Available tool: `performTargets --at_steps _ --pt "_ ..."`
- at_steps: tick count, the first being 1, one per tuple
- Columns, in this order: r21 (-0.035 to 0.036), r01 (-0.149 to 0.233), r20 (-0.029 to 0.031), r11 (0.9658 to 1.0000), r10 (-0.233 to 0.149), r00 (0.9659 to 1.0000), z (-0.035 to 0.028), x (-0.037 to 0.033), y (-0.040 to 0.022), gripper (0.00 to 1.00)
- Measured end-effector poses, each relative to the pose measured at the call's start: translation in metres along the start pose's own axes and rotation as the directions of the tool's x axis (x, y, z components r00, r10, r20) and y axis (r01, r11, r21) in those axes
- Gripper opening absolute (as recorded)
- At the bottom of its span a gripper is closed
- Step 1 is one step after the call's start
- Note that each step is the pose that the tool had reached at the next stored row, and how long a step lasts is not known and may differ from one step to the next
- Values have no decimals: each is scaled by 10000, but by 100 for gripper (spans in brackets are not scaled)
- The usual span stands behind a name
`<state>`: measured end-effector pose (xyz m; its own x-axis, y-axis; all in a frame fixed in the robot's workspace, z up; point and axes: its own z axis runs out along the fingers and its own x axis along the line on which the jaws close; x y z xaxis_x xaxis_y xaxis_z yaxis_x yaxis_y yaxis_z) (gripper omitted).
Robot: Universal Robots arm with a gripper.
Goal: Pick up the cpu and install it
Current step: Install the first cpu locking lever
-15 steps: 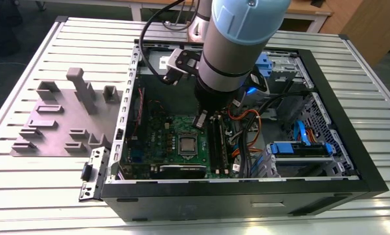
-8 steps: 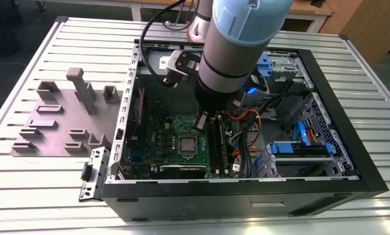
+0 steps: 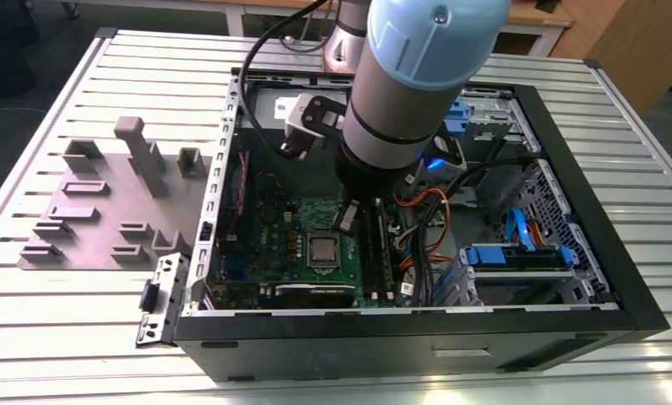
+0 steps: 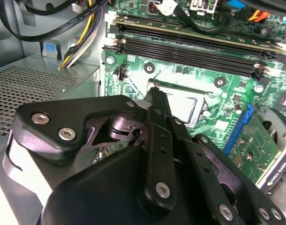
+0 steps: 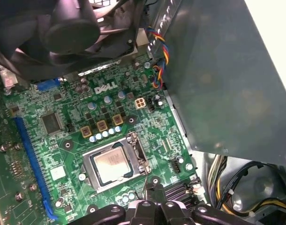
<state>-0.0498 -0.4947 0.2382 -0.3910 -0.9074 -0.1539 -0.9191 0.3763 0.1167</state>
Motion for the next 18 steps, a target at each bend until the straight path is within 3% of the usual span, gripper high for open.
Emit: performTargets --at_steps 12,18 --pt "-5 13 7 10000 -13 10000 -1 11 -5 10" --pt "19 10 -52 10000 -10 10000 -1 11 -5 10"
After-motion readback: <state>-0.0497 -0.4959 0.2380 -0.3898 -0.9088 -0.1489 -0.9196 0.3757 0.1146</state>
